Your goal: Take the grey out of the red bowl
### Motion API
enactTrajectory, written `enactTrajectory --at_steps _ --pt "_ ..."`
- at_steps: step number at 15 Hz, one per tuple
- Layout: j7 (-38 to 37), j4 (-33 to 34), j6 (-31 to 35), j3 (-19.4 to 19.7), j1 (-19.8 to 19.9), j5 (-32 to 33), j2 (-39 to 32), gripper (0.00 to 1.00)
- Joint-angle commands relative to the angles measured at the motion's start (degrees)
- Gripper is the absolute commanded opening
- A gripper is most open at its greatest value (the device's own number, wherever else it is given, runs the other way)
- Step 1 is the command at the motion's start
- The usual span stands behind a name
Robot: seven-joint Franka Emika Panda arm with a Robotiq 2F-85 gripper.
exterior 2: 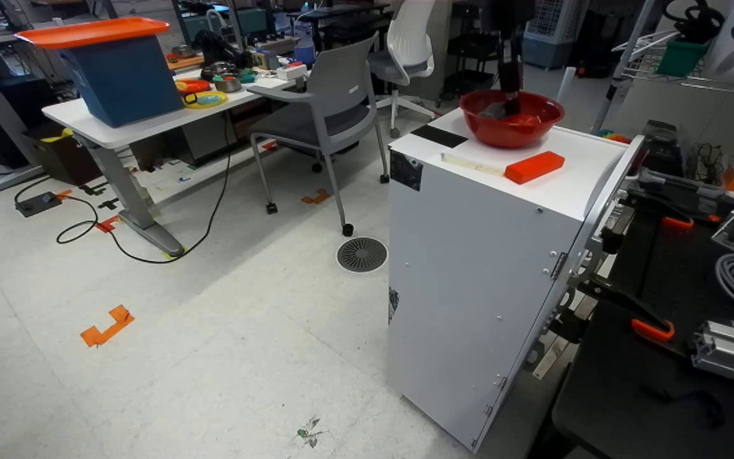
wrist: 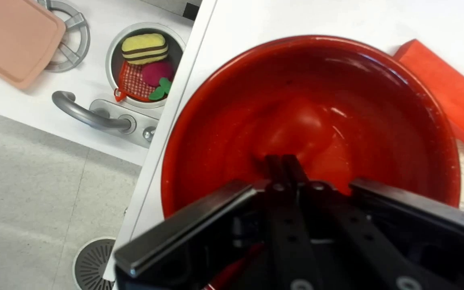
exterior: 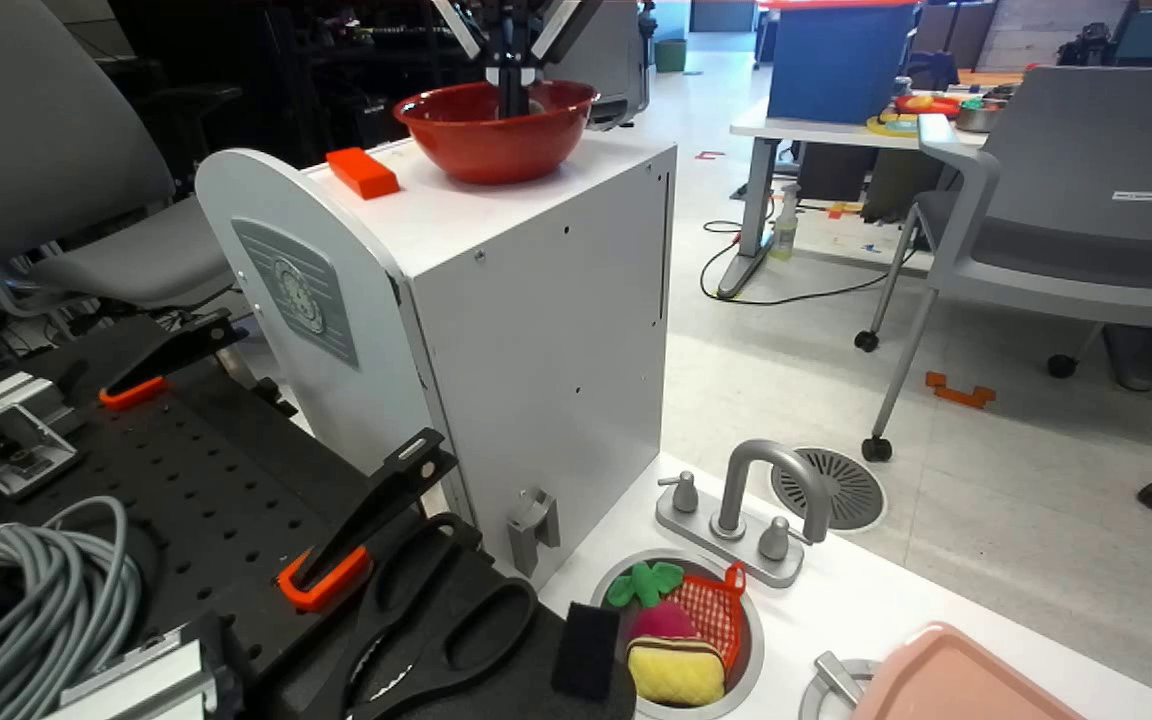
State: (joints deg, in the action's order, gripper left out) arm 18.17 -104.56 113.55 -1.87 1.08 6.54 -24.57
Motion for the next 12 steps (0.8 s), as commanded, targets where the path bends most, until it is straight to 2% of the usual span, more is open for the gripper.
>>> enactTrajectory --at_steps 1,12 --pt "0.3 0.8 -0.6 -0.4 -0.8 1.7 1.3 0.01" --pt "-1.5 -1.2 0.9 -0.3 -2.8 6.3 6.9 0.01"
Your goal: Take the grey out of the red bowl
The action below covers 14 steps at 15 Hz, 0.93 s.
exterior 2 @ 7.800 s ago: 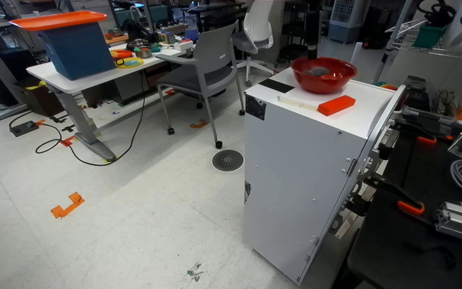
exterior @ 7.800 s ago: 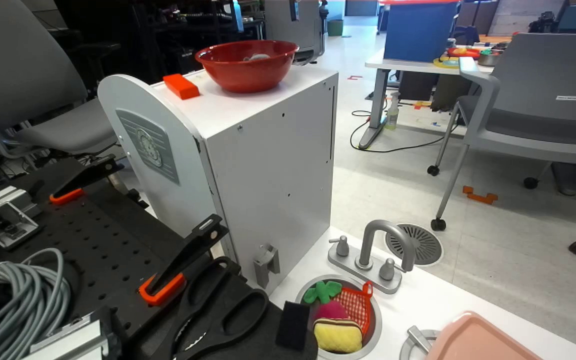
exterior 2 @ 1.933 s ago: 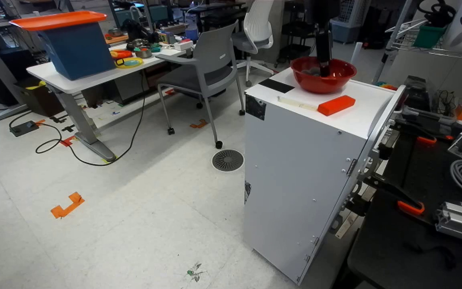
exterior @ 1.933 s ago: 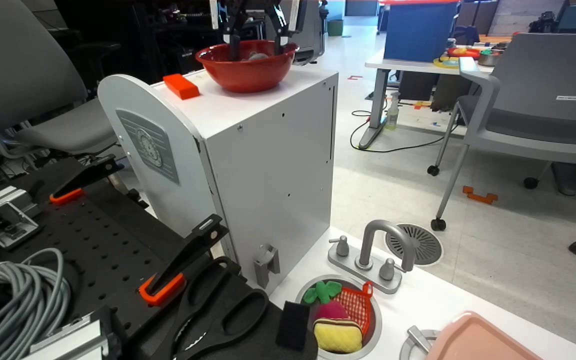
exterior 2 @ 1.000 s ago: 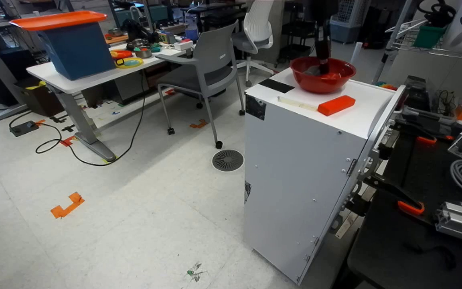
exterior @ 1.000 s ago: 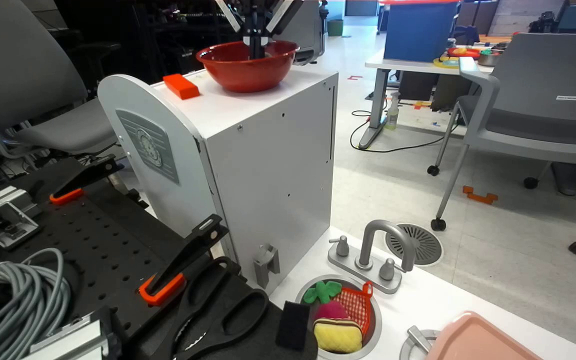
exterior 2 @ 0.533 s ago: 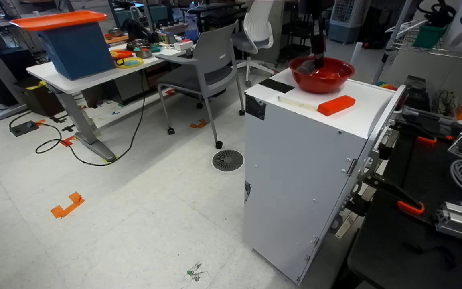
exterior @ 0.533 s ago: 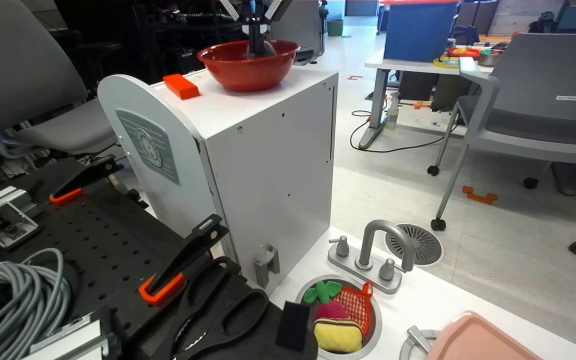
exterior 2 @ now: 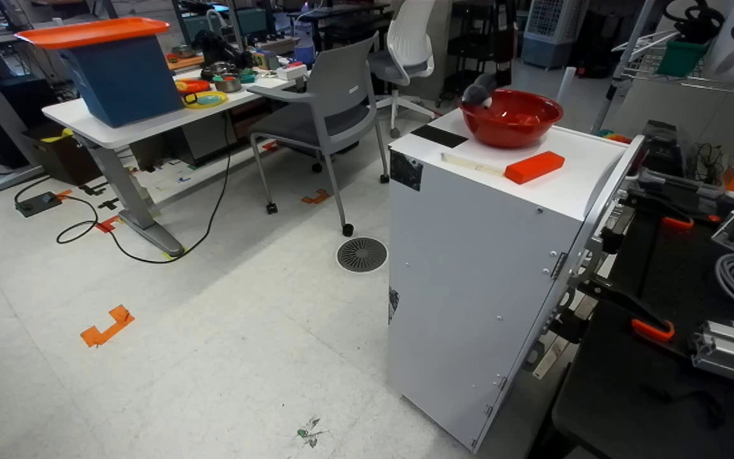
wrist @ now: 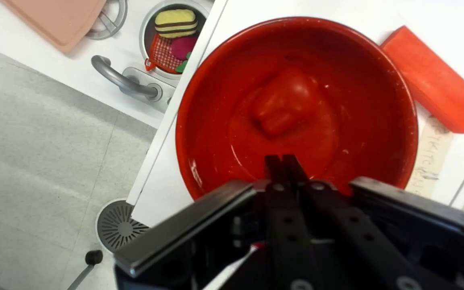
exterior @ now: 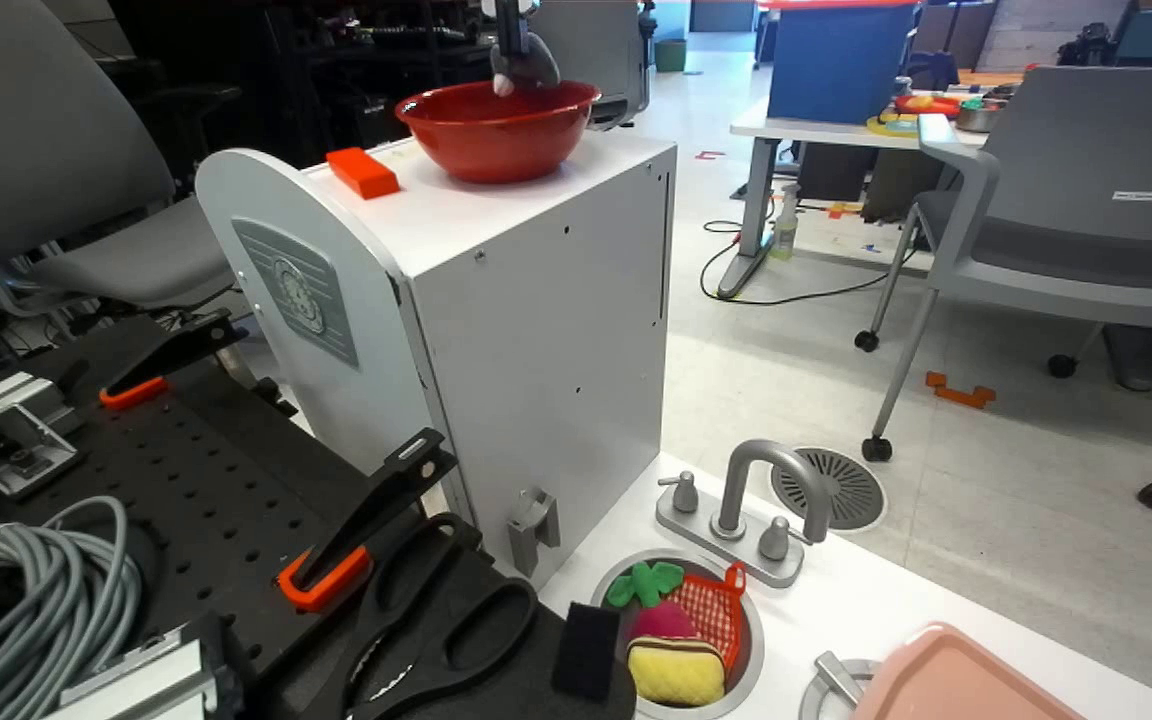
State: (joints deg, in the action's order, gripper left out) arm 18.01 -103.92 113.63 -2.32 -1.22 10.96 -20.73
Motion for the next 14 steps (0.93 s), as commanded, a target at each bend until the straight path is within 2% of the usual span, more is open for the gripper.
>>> enactTrajectory --at_steps 1,6,14 --pt "-1.9 -2.4 1.0 0.2 -0.5 2.4 4.2 0.01" --pt "-6.9 -5.6 0.9 1.2 -0.2 5.0 8.9 0.01" --pt "-14.3 -12.4 2.2 4.4 2.2 4.3 16.8 0.01"
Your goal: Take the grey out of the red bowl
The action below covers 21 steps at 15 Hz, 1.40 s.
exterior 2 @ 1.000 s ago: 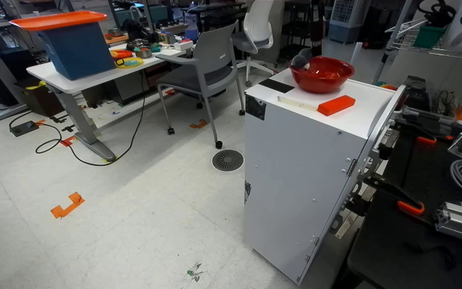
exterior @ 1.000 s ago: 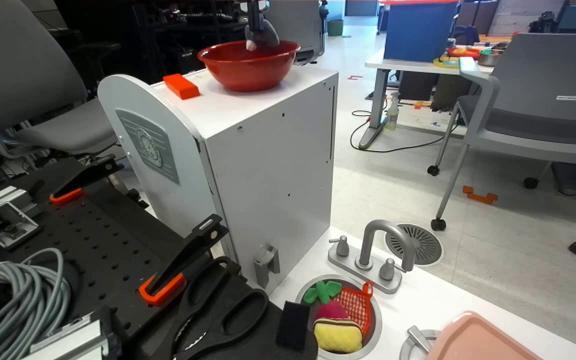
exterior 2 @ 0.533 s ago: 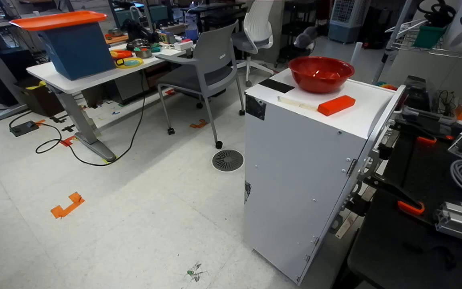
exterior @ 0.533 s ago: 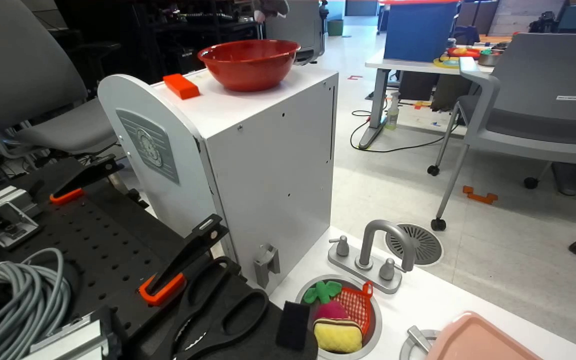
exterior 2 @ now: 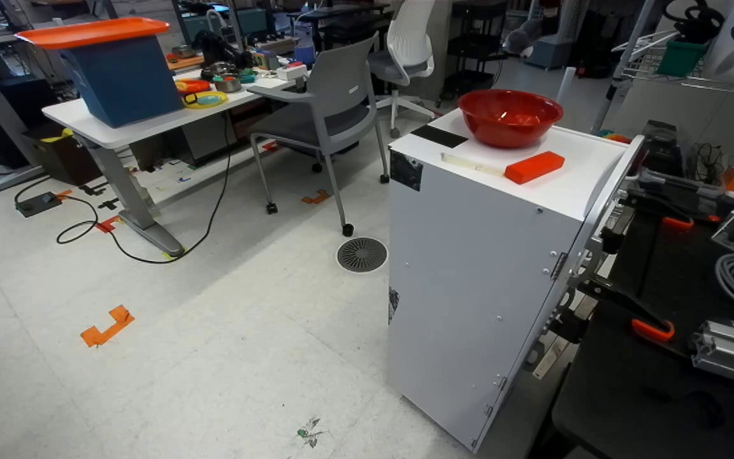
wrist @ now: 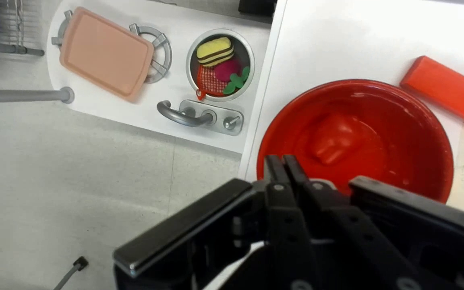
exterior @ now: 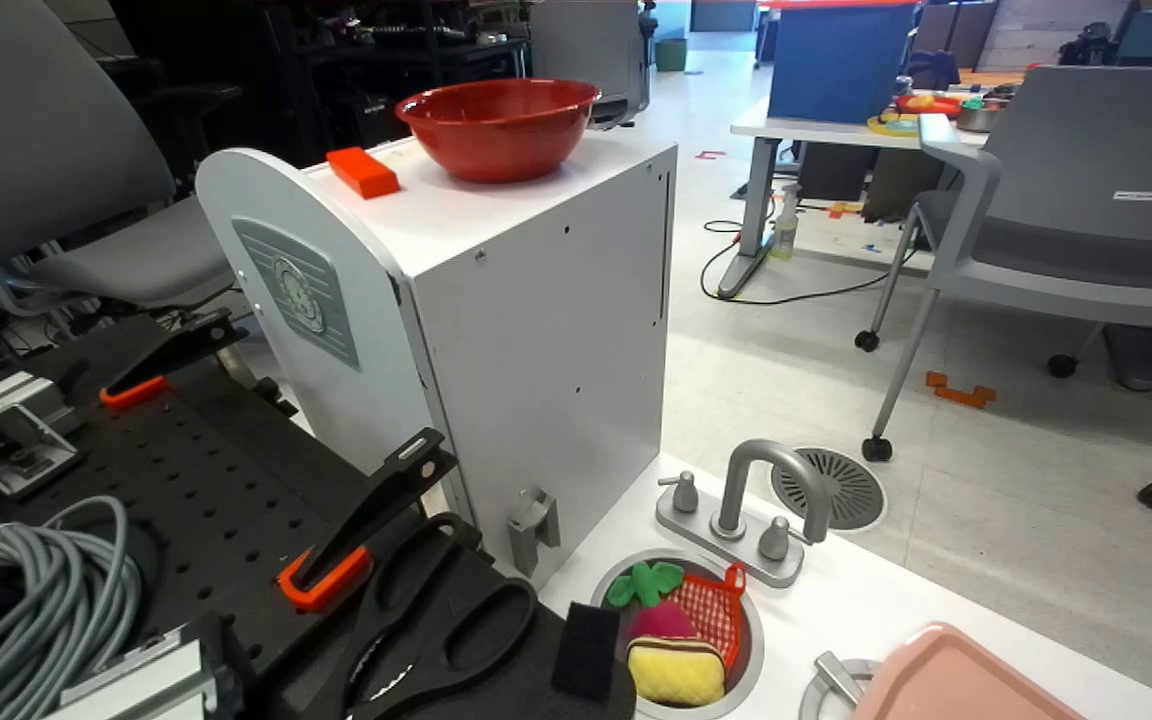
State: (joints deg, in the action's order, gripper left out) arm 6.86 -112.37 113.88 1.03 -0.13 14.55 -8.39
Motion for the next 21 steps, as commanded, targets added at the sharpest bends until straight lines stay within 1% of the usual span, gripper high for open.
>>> enactTrajectory --at_steps 1,7,11,15,21 --pt "-4.3 -5.0 2.2 1.6 1.6 0.5 5.7 0.01" --pt "-9.0 -10.4 4.1 4.9 5.5 -0.5 10.5 0.01" --pt "-10.7 -12.5 4.6 6.5 7.6 -1.2 10.7 0.01" --pt "-11.3 -13.4 4.5 7.3 8.4 -1.2 10.3 0.01" --pt "-13.4 -12.4 3.8 7.8 8.8 0.3 11.5 0.01"
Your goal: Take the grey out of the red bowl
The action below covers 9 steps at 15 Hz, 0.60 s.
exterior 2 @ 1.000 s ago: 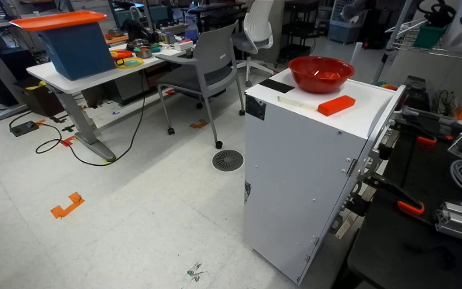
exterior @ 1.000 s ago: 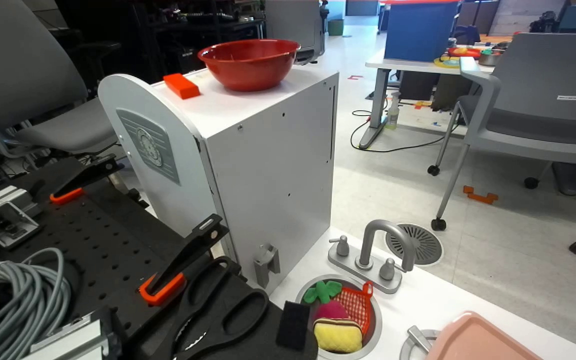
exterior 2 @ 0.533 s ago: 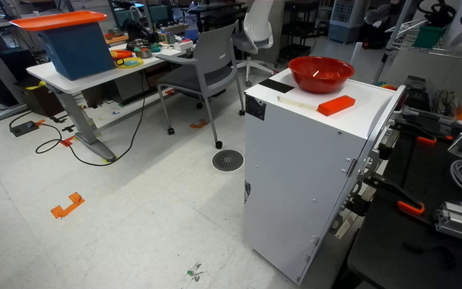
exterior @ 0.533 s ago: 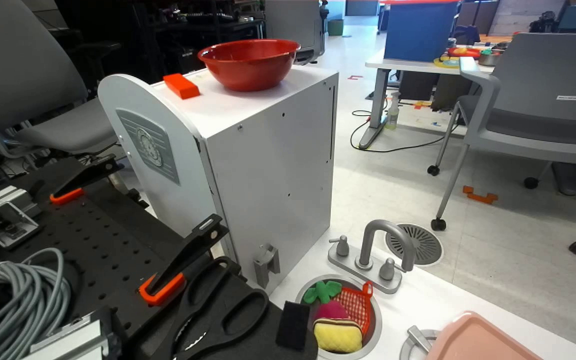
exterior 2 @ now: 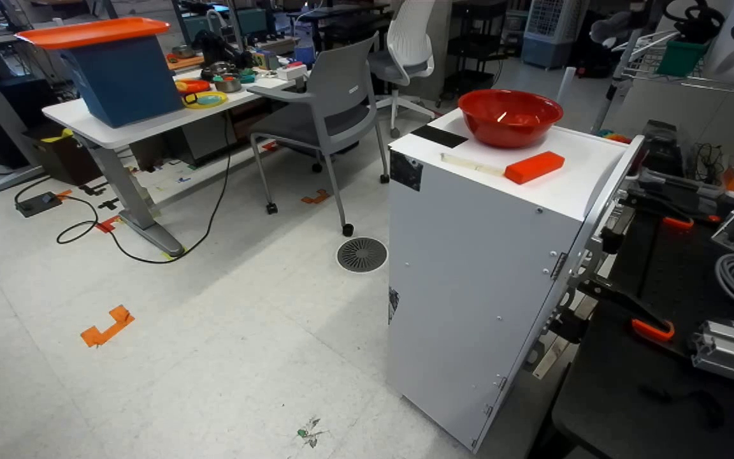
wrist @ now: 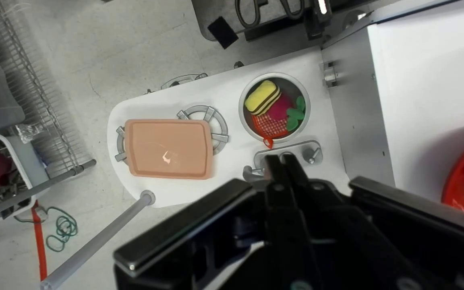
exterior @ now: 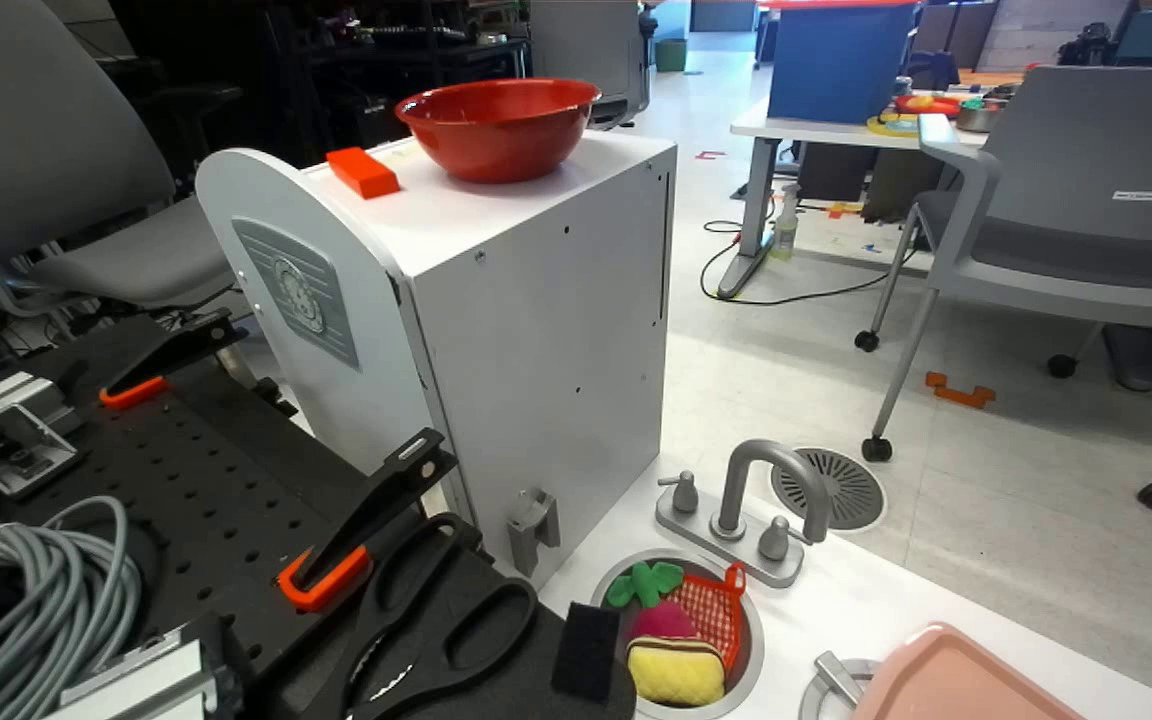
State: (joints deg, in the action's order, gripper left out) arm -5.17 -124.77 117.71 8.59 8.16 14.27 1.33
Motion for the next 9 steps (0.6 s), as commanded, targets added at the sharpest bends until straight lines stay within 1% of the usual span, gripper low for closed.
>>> enactTrajectory --at_steps 1,9 --pt "-1.5 0.1 0.0 0.3 0.6 0.5 2.0 0.01" --pt "-0.9 0.3 0.8 1.3 1.8 -0.8 2.3 0.01"
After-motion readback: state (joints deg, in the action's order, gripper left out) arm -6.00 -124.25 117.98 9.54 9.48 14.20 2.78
